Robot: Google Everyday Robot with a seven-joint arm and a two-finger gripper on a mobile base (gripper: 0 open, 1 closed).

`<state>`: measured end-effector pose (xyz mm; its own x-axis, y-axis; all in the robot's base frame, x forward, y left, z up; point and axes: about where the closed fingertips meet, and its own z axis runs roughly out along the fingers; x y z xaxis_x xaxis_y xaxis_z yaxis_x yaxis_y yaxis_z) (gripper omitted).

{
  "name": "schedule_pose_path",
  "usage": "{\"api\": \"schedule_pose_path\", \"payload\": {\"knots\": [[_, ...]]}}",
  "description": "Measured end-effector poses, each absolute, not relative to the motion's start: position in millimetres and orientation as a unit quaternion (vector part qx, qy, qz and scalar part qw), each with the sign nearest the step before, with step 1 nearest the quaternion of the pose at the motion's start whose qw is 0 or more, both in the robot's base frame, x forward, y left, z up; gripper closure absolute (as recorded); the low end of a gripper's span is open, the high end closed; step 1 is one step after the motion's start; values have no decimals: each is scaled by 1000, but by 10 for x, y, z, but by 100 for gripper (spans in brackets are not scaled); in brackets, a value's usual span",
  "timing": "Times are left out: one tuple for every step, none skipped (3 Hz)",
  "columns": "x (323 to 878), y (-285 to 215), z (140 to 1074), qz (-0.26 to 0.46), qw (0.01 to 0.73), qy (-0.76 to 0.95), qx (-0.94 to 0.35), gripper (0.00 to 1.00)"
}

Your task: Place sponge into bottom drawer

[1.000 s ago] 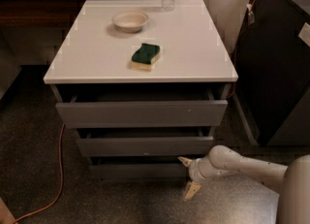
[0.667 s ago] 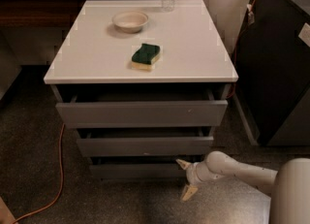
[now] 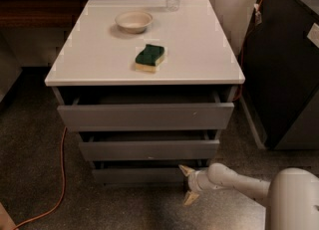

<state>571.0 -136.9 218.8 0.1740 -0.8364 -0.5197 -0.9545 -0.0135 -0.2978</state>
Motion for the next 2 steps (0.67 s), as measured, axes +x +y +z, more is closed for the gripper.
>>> {"api": "schedule_pose_path", "payload": {"knots": [[5821,-1354,2156,81,312,631,-705,0],[6015,-1342,2101,67,318,632,-703,0]]}}
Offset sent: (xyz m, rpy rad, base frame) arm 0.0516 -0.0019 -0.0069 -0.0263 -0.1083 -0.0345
